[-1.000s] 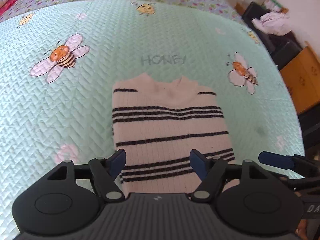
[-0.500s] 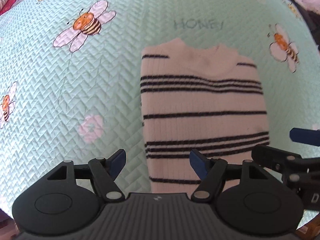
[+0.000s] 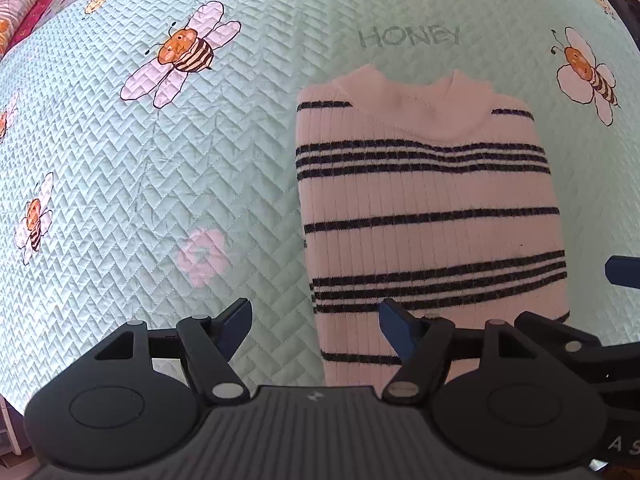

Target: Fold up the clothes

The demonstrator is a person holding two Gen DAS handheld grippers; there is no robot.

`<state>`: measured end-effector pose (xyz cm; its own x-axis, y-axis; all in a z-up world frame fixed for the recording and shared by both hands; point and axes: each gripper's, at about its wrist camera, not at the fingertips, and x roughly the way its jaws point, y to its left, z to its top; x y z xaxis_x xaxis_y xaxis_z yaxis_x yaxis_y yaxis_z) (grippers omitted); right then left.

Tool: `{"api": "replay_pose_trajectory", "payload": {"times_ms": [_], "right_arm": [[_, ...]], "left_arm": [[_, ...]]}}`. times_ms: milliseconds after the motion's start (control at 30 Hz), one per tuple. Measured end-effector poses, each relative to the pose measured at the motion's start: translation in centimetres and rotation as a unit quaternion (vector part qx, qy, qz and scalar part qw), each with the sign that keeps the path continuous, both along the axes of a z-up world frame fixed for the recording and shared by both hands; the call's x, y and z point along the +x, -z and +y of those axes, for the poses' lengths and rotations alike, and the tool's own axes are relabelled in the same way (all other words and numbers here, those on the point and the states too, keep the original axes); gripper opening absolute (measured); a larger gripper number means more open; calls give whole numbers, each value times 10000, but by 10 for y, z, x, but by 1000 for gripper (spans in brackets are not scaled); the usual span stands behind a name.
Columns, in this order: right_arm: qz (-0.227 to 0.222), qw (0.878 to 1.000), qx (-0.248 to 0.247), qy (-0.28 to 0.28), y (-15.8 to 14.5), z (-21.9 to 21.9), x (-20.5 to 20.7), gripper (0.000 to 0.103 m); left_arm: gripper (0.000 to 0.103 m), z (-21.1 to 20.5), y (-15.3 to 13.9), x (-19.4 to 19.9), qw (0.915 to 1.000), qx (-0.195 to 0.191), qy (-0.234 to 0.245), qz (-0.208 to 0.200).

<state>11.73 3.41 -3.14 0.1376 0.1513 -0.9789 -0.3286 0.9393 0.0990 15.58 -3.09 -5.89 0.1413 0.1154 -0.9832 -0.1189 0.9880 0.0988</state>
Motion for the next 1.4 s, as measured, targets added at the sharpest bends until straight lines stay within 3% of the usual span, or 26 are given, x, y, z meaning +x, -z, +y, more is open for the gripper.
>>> {"api": "replay_pose_trajectory", "payload": {"times_ms": [1400], "right_arm": [[-19, 10000, 19, 39, -5, 7, -23, 85]], "left_arm": [[73, 10, -1, -28, 9996, -248, -145, 64]]}}
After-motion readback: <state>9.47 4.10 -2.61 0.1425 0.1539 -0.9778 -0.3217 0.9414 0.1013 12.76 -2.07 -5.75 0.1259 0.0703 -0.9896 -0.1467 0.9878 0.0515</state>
